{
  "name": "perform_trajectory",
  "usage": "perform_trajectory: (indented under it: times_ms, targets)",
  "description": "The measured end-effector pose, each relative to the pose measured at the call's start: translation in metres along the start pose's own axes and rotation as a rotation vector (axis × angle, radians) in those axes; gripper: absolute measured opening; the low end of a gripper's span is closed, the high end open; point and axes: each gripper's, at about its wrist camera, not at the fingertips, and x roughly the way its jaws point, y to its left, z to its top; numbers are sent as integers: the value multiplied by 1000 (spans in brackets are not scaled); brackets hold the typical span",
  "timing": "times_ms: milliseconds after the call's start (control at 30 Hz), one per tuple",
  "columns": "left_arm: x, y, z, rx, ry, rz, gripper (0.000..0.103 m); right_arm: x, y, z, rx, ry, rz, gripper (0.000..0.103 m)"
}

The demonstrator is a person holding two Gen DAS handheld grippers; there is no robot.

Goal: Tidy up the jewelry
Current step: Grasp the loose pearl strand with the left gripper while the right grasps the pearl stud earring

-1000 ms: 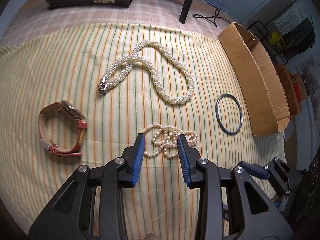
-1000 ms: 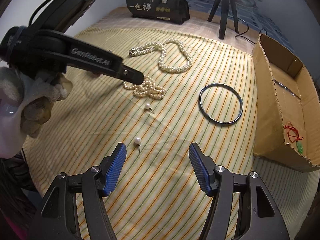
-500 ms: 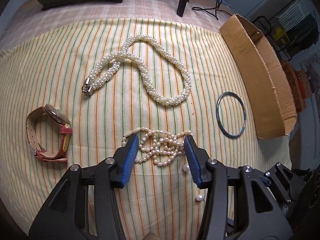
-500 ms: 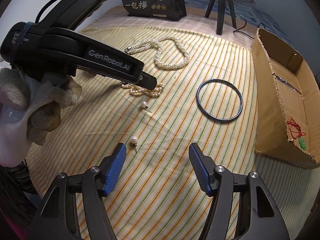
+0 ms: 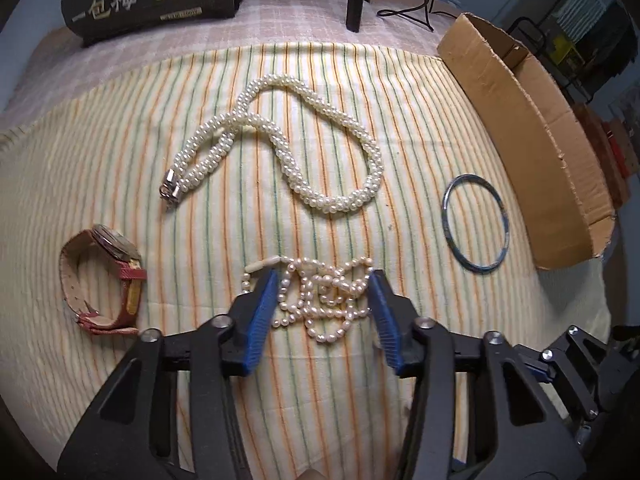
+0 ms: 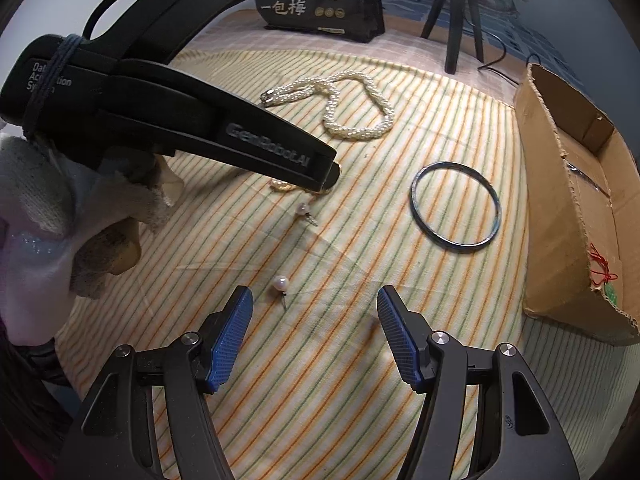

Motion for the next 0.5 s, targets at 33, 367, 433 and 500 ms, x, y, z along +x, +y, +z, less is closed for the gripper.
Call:
perform_trajectory:
  times_ms: [33, 367, 433, 500]
  targets:
    - [0, 1, 0, 7, -9, 12, 34, 1, 3, 0, -8, 1, -1, 64]
    - [-1, 22, 1, -45, -20, -32, 7, 18, 14, 6, -64, 28, -23, 40]
    - [-2, 22, 1, -52, -21, -39, 6, 19, 13, 7, -68, 31, -29, 29]
    - [-4, 24, 2, -66, -23, -48, 6, 20, 11, 9, -65, 29, -26, 10]
